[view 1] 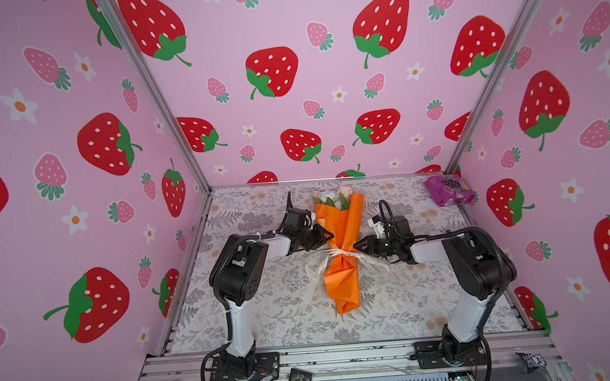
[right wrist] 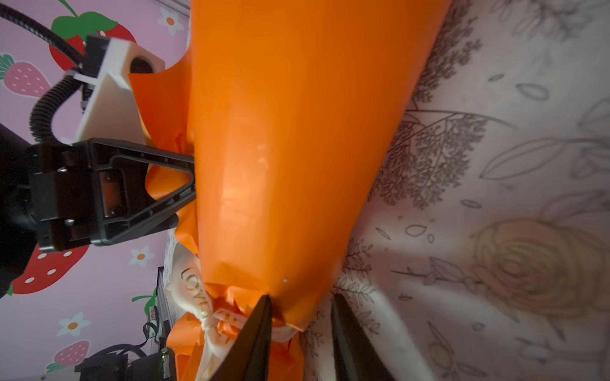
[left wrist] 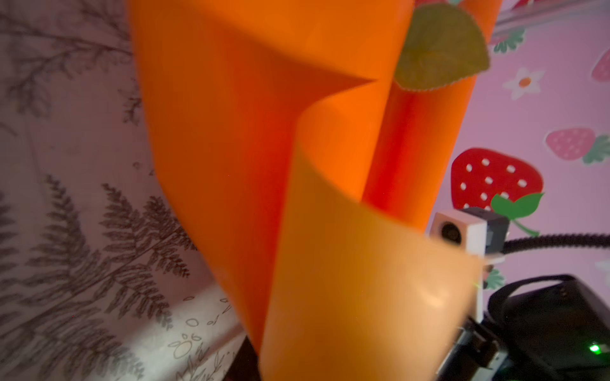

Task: Tie the bouquet of fake flowers

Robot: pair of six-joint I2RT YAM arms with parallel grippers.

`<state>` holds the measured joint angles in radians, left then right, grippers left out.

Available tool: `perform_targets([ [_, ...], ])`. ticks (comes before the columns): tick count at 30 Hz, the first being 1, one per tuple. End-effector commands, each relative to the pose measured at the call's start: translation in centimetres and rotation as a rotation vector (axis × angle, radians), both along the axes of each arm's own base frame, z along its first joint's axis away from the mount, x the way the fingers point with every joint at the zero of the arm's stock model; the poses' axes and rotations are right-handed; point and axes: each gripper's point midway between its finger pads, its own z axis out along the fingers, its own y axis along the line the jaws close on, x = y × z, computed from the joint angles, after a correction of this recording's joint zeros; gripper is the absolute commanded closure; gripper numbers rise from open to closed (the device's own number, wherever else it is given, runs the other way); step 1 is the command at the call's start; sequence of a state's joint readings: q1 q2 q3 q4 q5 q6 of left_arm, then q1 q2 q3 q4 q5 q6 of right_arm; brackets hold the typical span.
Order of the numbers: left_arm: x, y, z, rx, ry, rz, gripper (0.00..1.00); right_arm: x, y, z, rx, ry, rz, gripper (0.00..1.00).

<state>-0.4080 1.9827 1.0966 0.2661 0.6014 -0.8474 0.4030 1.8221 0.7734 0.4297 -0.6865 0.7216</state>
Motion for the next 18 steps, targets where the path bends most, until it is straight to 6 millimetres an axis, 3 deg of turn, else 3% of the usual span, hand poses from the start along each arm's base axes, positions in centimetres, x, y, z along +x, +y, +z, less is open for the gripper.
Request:
perform_targets([
  [1,0.1,0.4,1.9,-0.051,-0.02,0.05,0.58,0.7,-0.5,1.3,-0.016,-0.047,0.015,0.61],
  [7,-1.2,2.4,6.0,-0.003,-0.107,0.068,0.34,1.2,-2.7,5.3,-0.112,-0.179,-0.036,0.5],
  [11,-3.2,4.7,7.6,0.094,-0.158,0.082,0.04,2.0,-6.5,8.6,-0.274,-0.317,-0.162,0.49],
  [15,-5.7,9.3,9.4,0.308,-0.278,0.145,0.01,3.1,-13.9,14.6,-0.576,-0.593,-0.436,0.44],
  [18,-7.0,14.5,11.7,0.509,-0.408,0.255,0.01,1.8,-20.9,17.7,-0.79,-0.775,-0.746,0.31],
])
